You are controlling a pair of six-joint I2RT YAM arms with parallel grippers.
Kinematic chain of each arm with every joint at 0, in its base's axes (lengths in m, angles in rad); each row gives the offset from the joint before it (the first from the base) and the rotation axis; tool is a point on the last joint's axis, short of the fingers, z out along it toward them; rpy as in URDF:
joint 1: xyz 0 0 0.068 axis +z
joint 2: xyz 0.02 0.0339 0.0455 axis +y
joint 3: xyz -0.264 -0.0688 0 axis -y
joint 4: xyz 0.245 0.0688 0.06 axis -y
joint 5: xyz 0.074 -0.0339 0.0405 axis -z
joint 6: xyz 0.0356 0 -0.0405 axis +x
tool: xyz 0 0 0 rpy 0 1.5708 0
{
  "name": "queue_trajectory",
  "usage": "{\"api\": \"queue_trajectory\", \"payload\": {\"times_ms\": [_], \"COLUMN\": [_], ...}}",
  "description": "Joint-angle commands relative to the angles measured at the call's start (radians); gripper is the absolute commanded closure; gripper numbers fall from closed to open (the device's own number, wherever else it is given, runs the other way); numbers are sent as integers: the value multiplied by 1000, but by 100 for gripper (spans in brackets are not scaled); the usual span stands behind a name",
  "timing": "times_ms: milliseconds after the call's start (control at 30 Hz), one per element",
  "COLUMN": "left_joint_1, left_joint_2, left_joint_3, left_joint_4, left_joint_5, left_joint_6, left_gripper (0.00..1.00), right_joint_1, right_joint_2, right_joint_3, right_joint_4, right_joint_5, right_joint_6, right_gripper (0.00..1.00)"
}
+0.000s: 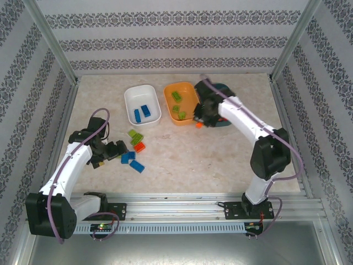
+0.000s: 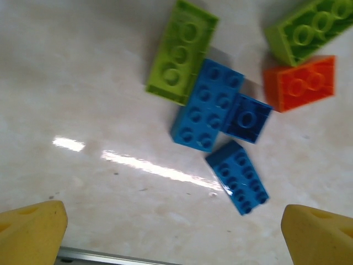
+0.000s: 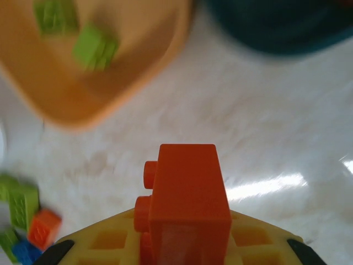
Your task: Sort the legos into containers by color
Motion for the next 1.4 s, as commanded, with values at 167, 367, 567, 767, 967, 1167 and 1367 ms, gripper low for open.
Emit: {"api": "queue_trajectory", "payload": {"times_ms": [167,367,567,767,967,1167,1367], "left_joint_1": [-5,-15,-51,-84,-96,-134,-205], "left_joint_2": [-2,23,23,37,39,16,46], "left_joint_3": [-15,-20,-16,-7,2,31,96], "left_joint_4": [99,115,106,96,95,71,23], "left_joint_5": [245,310,310,281,288,265,163], "left_joint_6": [86,99,96,88,93,123,165], "left_gripper": [0,0,0,0,0,0,1], "right_joint_1": [-230,-305,-328,-342,-343,-320,-260], "right_joint_2": [204,422,570,560,430,113,-250], "right_joint_3": [230,462,651,664,575,266,-226], "right_joint_4": [-37,-87,-156,-162,-145,10,239], "right_joint_5": [-59,-73,-83,-87,-96,-152,-231], "right_joint_6": [-150,-182,-215,-227,-246,-230,-149], "right_gripper": [80,80,69,52,45,43,39]}}
